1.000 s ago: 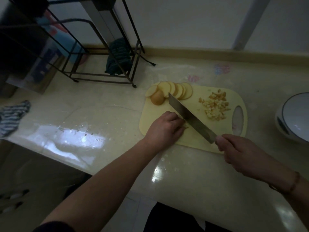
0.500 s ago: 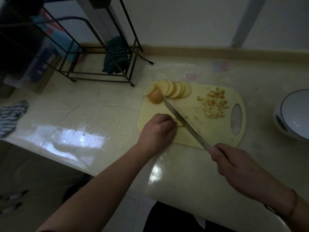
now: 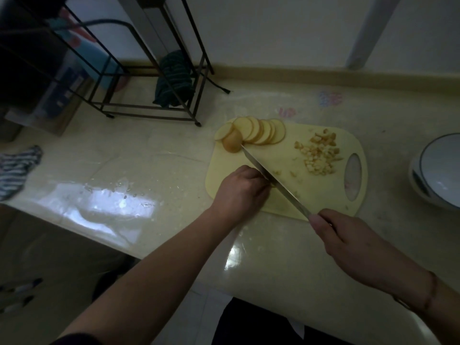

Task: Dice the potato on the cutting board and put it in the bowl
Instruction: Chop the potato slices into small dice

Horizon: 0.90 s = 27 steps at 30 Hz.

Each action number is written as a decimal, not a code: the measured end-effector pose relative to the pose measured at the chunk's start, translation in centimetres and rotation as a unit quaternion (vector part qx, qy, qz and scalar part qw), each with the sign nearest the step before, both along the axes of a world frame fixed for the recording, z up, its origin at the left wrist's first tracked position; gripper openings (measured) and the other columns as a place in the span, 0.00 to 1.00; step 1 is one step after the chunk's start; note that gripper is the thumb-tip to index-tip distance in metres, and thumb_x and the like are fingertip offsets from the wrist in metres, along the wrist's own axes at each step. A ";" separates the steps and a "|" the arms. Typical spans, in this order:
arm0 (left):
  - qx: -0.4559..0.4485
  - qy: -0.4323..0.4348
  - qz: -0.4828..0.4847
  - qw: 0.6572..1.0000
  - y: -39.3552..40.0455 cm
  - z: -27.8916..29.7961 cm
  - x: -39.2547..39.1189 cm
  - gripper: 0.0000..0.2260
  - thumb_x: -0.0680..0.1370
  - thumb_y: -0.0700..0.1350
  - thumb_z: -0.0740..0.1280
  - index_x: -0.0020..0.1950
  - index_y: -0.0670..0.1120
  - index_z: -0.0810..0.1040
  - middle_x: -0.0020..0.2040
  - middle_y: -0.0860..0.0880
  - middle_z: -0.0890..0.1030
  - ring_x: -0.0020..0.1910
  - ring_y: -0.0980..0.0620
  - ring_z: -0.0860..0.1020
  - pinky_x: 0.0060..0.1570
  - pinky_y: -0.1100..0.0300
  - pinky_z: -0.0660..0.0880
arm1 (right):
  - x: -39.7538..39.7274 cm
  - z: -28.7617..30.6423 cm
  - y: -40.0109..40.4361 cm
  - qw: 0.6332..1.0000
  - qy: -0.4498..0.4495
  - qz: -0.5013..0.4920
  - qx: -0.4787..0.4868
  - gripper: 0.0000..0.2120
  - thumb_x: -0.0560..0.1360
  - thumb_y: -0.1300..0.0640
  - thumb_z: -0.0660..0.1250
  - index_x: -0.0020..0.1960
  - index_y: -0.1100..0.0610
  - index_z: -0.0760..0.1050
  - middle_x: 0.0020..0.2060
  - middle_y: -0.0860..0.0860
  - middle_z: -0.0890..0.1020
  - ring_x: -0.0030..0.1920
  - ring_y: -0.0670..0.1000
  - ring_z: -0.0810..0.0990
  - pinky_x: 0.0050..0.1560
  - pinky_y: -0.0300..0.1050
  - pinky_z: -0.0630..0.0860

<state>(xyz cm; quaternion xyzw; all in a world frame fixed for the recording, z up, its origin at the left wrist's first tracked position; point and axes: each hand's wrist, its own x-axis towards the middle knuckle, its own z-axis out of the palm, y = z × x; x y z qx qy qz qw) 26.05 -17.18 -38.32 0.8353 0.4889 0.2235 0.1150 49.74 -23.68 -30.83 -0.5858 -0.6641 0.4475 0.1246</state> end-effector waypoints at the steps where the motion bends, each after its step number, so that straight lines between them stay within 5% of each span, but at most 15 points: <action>1: -0.002 0.004 -0.001 1.000 0.1 0.0 0.0 0.08 0.75 0.43 0.69 0.48 0.43 0.87 0.46 0.45 0.84 0.44 0.42 0.81 0.40 0.53 0.79 | 0.2 0.0 -0.1 1.000 -0.003 0.002 -0.002 0.24 0.74 0.35 0.49 0.34 0.53 0.67 0.28 0.54 0.76 0.31 0.48 0.76 0.37 0.47 0.72; 13: 0.000 -0.004 -0.007 1.000 0.1 0.2 0.2 0.10 0.77 0.44 0.66 0.45 0.41 0.86 0.42 0.44 0.83 0.41 0.42 0.80 0.38 0.52 0.78 | -0.6 -0.9 2.5 1.000 -0.003 0.024 0.003 0.26 0.73 0.35 0.47 0.36 0.54 0.69 0.28 0.51 0.75 0.32 0.46 0.75 0.34 0.44 0.68; 19: 0.027 -0.018 0.000 0.999 -0.2 0.2 0.3 0.11 0.78 0.45 0.67 0.44 0.40 0.86 0.40 0.44 0.81 0.39 0.44 0.78 0.37 0.54 0.77 | 1.8 0.0 4.3 0.998 0.002 -0.001 -0.060 0.27 0.72 0.35 0.49 0.40 0.57 0.73 0.23 0.48 0.73 0.20 0.43 0.70 0.23 0.33 0.63; 27: 0.034 -0.053 0.074 0.995 -0.7 -0.2 1.6 0.09 0.77 0.44 0.68 0.43 0.41 0.86 0.38 0.45 0.81 0.37 0.44 0.79 0.36 0.55 0.77 | 1.1 0.1 4.1 0.998 0.008 0.057 -0.030 0.28 0.73 0.36 0.50 0.40 0.61 0.72 0.25 0.50 0.73 0.23 0.44 0.71 0.26 0.33 0.65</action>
